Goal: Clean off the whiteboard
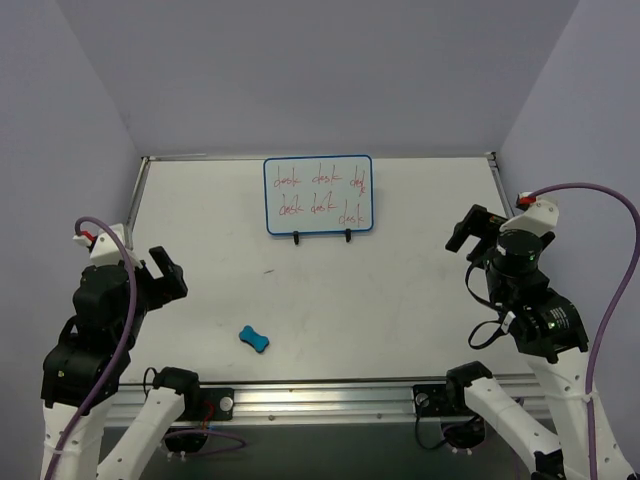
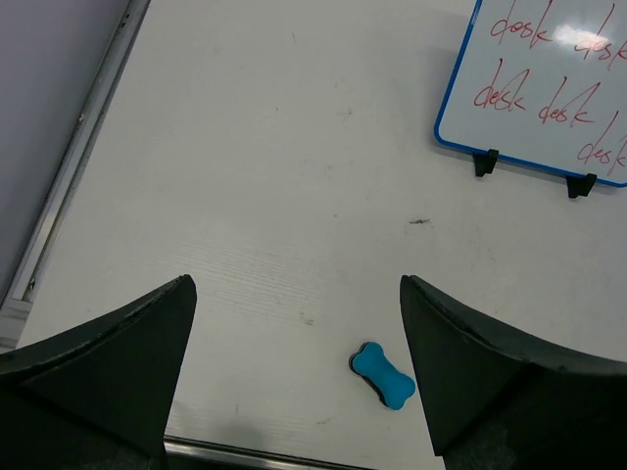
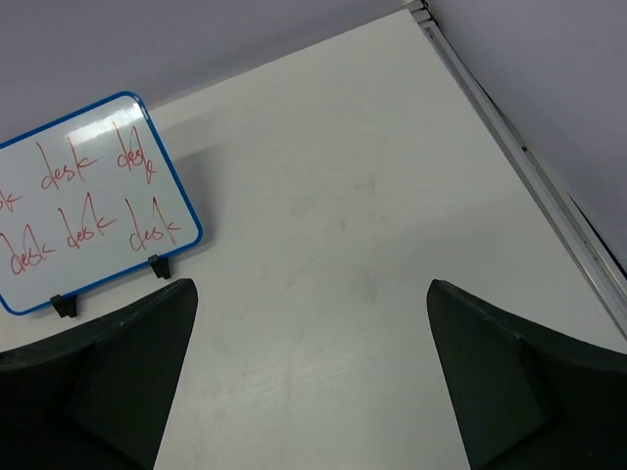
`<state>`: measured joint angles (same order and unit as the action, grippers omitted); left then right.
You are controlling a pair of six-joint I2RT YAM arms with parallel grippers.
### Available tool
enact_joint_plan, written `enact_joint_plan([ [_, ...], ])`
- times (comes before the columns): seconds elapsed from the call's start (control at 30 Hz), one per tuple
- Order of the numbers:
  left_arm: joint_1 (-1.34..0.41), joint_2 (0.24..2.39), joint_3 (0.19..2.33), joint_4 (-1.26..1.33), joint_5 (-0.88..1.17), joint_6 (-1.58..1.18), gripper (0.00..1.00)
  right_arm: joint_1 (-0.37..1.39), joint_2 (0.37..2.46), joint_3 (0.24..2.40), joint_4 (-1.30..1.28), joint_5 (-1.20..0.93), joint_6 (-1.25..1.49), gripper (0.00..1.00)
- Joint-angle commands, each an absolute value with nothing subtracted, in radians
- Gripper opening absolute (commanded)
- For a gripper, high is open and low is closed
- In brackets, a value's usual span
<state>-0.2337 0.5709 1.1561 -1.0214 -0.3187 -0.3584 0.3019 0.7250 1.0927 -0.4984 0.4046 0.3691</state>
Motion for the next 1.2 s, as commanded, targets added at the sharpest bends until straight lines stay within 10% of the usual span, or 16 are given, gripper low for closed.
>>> enact_joint_plan([
  [0.0, -0.227, 0.594, 1.163, -0.980, -0.351, -0.371, 0.94, 0.302, 0.736, 1.106, -0.488, 0.439, 0.365, 1.00],
  [0.43, -0.229, 0.566, 1.129, -0.881, -0.292, -0.525, 0.94, 0.305, 0.868, 0.961, -0.226, -0.090, 0.474, 1.00],
  [0.67, -0.227, 0.465, 1.051, -0.847, -0.351, -0.471, 0.94, 0.532, 1.220, 0.957, -0.097, 0.158, 0.492, 0.99],
  [1.17, -0.245, 0.587, 1.028, -0.805, -0.189, -0.420, 0.94, 0.577, 1.839, 1.134, 0.218, 0.247, 0.353, 0.50],
])
